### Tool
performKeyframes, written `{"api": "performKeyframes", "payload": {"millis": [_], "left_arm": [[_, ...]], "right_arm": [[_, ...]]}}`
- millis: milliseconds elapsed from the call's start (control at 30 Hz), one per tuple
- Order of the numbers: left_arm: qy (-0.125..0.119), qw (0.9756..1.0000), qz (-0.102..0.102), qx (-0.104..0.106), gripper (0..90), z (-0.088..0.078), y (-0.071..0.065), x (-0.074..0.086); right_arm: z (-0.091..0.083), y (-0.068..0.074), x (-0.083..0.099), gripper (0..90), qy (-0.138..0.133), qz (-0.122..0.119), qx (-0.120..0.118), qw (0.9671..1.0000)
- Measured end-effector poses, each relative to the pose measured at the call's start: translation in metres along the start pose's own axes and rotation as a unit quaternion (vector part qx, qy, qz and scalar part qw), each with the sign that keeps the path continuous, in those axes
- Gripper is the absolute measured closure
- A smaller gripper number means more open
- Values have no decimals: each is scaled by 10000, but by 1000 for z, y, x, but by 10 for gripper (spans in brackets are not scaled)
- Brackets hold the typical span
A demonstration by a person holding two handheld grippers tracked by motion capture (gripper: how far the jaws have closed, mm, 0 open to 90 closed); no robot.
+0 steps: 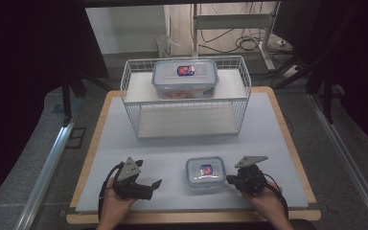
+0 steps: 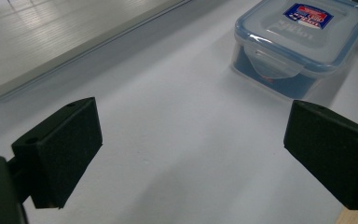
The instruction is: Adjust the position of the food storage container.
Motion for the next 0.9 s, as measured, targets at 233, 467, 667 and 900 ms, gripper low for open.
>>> {"api": "performKeyframes", "payload": {"millis": [233,467,667,900], "left_arm": [[-1,10000,2,16,42,0,-1,0],[-8,10000,-10,15,42,0,0,0],[1,10000,-38,38,44,-1,-1,0],[18,9998,-180,124,52,-1,-2,0]], "right_arm": [[10,11,-5,894,8,-120,-86,9999],[15,17,-11,894,-23,-196,-142,9997],[12,14,-11,892,-61,-175,-133,9997],[-1,-11,-19,778,-247,4,-44,9997]]}}
Point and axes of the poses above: each handheld gripper's, and its own axes: z roughly forward along the jaws, x roughly out of its underside, y roughly to its left, the point moved 10 cm from there along z, roughly forward along the jaws, and after that the axes turned 3 degrees about x, right-handed, at the moved point
